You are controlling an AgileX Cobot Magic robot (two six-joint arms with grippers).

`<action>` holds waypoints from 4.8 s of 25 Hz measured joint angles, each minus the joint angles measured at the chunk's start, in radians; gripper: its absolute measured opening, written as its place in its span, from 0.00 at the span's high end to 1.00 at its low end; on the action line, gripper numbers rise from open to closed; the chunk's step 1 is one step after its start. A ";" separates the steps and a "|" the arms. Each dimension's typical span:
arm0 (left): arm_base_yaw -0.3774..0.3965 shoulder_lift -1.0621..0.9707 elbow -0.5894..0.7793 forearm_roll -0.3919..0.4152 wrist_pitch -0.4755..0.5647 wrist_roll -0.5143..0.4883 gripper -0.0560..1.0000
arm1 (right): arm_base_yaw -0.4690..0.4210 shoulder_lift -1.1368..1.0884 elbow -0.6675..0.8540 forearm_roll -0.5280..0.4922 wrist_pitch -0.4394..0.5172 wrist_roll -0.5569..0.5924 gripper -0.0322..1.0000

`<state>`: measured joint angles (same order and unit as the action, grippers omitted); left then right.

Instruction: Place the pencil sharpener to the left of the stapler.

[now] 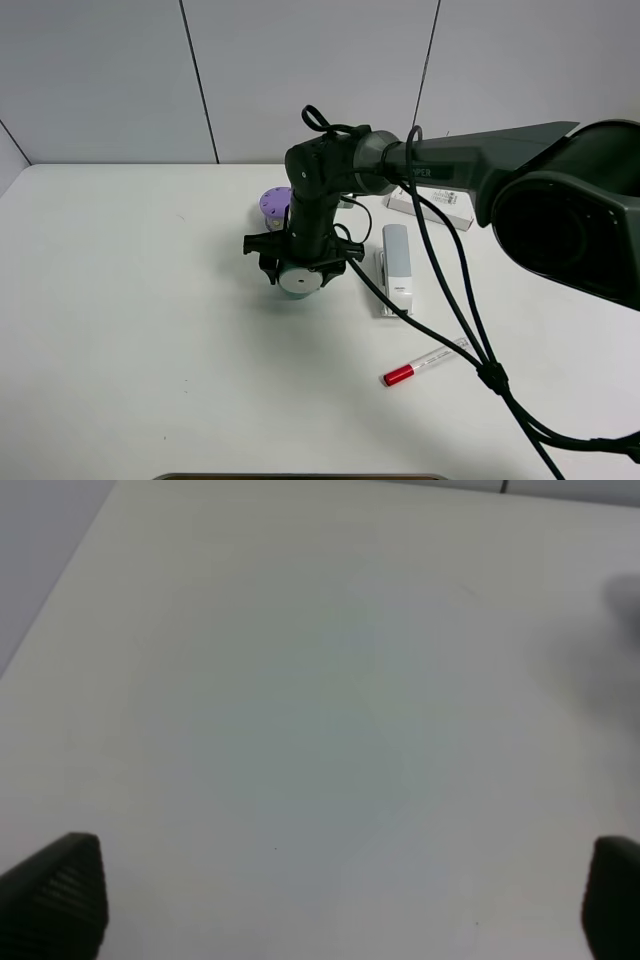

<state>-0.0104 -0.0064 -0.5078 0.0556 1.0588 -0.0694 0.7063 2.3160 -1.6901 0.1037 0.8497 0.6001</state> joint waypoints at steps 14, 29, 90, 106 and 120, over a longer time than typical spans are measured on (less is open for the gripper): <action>0.000 0.000 0.000 0.000 0.000 0.000 0.04 | 0.000 0.001 -0.002 0.000 0.002 0.000 0.31; 0.000 0.000 0.000 0.000 0.000 0.000 0.04 | 0.000 0.001 -0.002 0.000 0.002 0.000 0.31; 0.000 0.000 0.000 0.001 0.000 0.000 0.04 | 0.018 -0.381 0.001 -0.215 0.134 0.049 0.04; 0.000 0.000 0.000 0.001 0.000 0.000 0.04 | 0.018 -0.813 0.001 -0.499 0.221 -0.037 0.04; 0.000 0.000 0.000 0.001 0.000 0.000 0.04 | 0.021 -1.181 0.001 -0.642 0.360 -0.115 0.04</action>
<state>-0.0104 -0.0064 -0.5078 0.0565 1.0588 -0.0694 0.7273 1.1351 -1.6896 -0.5387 1.2097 0.4848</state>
